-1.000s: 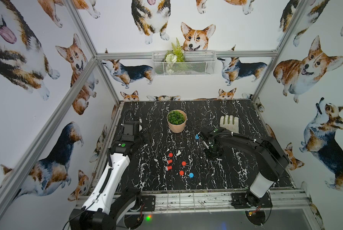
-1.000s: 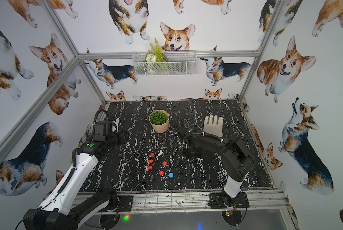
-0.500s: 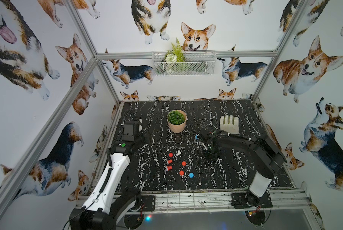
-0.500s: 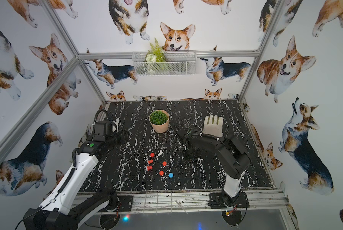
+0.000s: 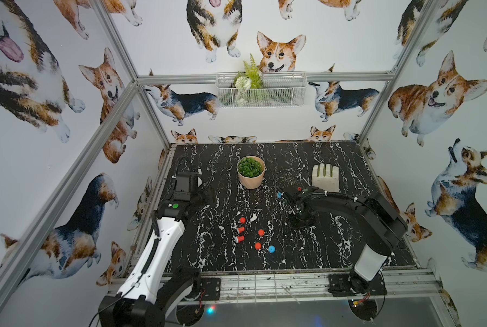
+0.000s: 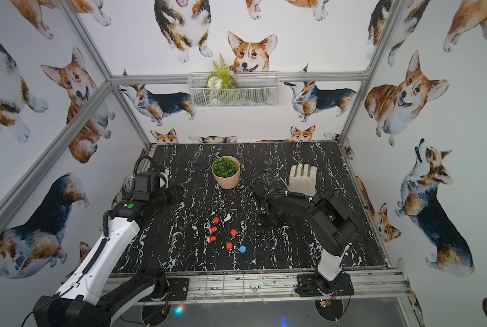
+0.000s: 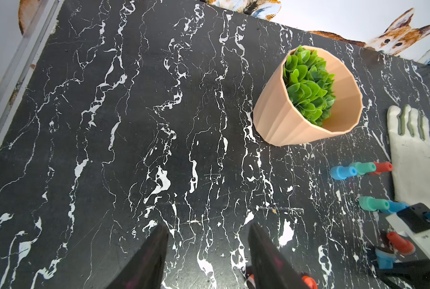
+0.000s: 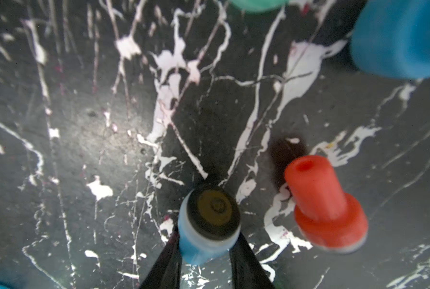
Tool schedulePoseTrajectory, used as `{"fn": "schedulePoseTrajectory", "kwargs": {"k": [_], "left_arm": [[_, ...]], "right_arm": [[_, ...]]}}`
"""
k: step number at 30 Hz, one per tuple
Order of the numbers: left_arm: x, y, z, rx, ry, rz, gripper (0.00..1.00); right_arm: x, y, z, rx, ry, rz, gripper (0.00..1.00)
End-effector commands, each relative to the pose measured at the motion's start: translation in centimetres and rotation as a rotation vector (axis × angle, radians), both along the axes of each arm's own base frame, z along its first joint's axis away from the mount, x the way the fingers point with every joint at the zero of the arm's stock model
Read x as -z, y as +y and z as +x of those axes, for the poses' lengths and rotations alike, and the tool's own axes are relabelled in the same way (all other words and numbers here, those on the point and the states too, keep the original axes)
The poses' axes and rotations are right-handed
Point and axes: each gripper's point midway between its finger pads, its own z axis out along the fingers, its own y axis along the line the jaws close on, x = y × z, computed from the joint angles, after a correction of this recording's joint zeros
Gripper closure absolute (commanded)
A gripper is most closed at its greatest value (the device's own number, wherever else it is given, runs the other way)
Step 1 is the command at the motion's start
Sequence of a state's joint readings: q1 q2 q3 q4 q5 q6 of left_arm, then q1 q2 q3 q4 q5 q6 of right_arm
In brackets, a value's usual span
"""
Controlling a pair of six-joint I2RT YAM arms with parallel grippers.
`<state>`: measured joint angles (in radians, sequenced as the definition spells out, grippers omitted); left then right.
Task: Close the stamp cap
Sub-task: Pick up the stamp from the center of the board.
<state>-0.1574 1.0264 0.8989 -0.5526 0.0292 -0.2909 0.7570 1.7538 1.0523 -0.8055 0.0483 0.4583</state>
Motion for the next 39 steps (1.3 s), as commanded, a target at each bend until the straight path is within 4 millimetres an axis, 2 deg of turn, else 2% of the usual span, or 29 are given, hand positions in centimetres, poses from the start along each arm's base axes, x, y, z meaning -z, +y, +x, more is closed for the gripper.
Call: {"fn": "schedulePoseTrajectory", "kwargs": {"k": [1, 8, 15, 24, 33, 39], "left_arm": [[-0.3, 0.0, 0.1, 0.010, -0.008, 0.008, 0.44], [-0.2, 0.0, 0.1, 0.009, -0.007, 0.010, 0.44], [-0.2, 0.0, 0.2, 0.009, -0.006, 0.011, 0.44], [-0.2, 0.0, 0.2, 0.009, -0.006, 0.013, 0.44], [-0.2, 0.1, 0.2, 0.007, -0.006, 0.014, 0.44], [-0.2, 0.1, 0.1, 0.007, -0.003, 0.014, 0.44]], "right_arm": [[0.2, 1.3, 1.1, 0.060, -0.047, 0.064, 0.62], [0.0, 2.4, 1.5, 0.092, -0.066, 0.123, 0.62], [0.1, 2.1, 1.8, 0.109, -0.084, 0.110, 0.64], [-0.5, 1.8, 2.2, 0.115, -0.118, 0.102, 0.72], [-0.2, 1.6, 2.2, 0.108, -0.114, 0.088, 0.77], [-0.8, 1.7, 2.3, 0.093, -0.124, 0.092, 0.83]]}}
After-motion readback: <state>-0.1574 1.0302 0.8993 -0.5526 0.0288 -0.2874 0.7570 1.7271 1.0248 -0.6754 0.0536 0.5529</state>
